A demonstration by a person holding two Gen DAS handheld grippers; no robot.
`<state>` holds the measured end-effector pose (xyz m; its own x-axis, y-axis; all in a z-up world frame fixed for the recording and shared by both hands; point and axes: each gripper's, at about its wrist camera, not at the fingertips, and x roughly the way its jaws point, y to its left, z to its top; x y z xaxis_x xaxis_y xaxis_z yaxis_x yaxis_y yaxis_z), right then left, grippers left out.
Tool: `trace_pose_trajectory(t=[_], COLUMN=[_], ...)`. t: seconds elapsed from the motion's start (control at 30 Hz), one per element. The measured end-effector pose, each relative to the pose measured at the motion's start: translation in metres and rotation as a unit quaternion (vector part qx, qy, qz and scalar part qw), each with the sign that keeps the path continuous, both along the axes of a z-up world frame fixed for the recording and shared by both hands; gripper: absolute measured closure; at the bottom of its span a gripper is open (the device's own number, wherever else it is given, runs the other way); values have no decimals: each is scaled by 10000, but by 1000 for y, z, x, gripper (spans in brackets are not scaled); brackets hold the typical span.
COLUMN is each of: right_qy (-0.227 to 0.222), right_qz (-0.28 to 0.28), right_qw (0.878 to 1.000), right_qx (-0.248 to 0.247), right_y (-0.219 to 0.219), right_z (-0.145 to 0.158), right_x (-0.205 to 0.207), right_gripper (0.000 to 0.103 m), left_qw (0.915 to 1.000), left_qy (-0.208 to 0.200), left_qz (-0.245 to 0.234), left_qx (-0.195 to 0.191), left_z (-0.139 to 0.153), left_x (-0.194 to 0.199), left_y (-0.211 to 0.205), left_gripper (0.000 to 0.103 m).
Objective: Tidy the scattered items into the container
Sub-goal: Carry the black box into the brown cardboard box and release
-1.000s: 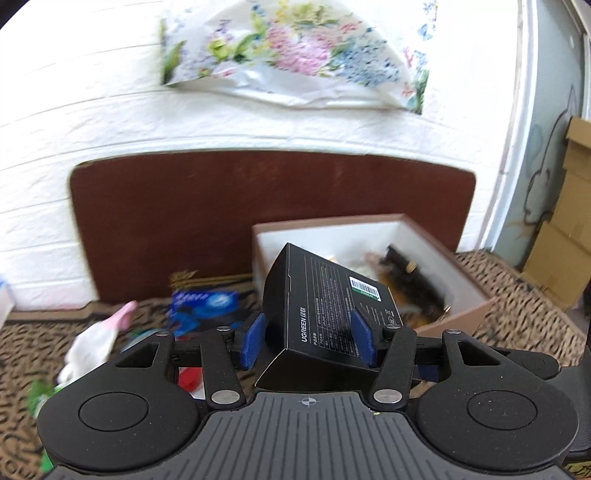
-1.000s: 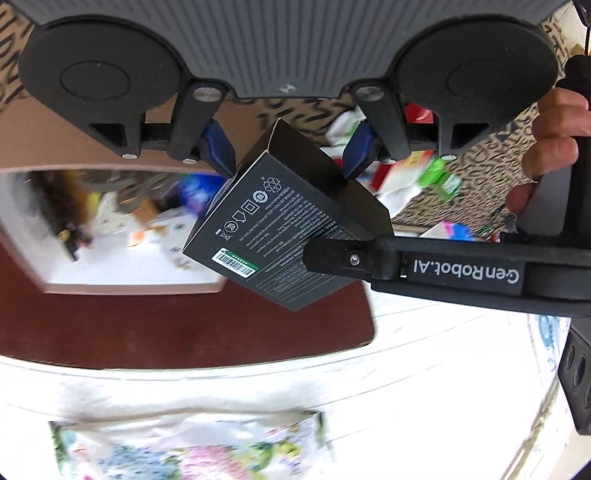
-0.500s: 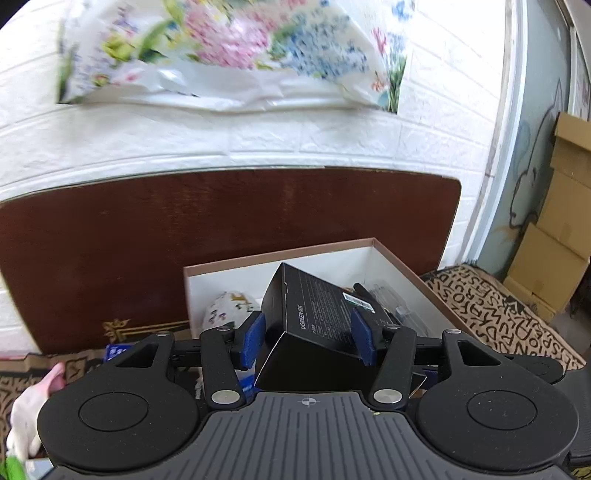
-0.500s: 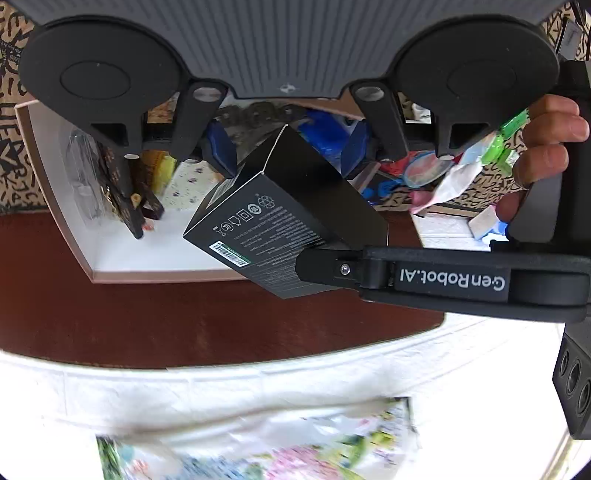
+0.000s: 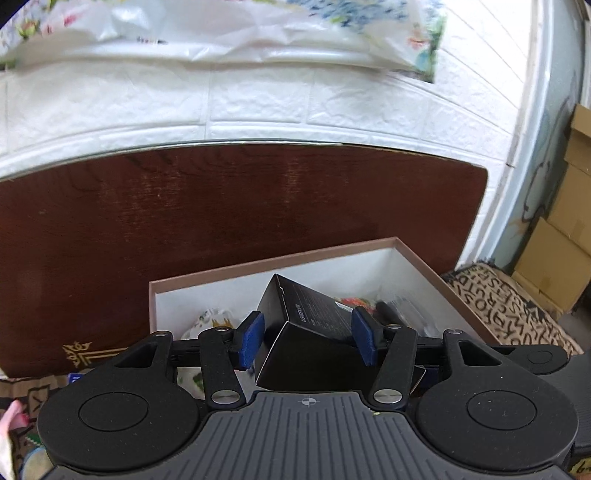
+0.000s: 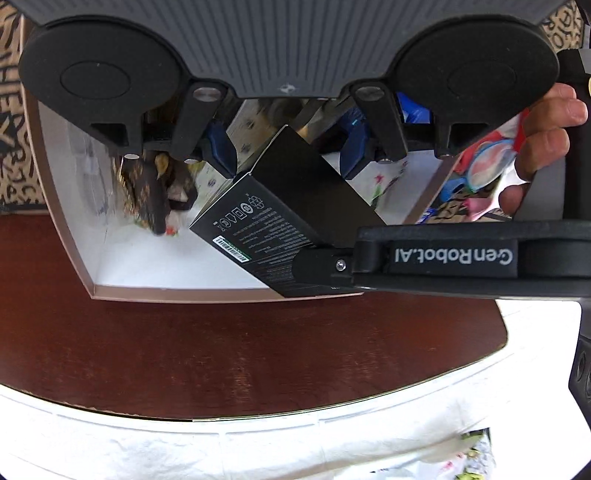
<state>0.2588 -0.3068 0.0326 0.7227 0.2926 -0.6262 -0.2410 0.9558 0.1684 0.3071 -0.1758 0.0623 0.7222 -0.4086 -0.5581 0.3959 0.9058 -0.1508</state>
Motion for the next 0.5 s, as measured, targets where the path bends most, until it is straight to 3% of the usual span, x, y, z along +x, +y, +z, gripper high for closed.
trace_pose_trajectory(t=[0.13,0.23,0.27,0.3,0.37,0.5], right_qy=[49,7,-38,-78,-87,-342], right_qz=[-41,-22,-20,-30,-57,-61], right_qw=[9998,9984,9968,9945,9903,9872], right_qx=[-174,-572,-796,-1039,-1387,-1555], right_y=[-3,-1,2,4,9,14], right_z=[-4,-8,-11,-14,-19,-15], right_x=[17,27,31,34,37,25], right_gripper=[35,35,35,34,23,3], left_qw=[9998,9997,9996,9995,9985,9985], left_qy=[106,175,212,295,531,443], left_qz=[48,45,15,-18,-108,-231], left_qx=[-143,-160,-166,-131,9,238], left_z=[-7,-15,-18,-21,-27,-33], left_x=[19,31,34,37,40,31], left_y=[-2,-7,-8,-10,-13,-11], left_gripper=[46,45,33,28,12,5])
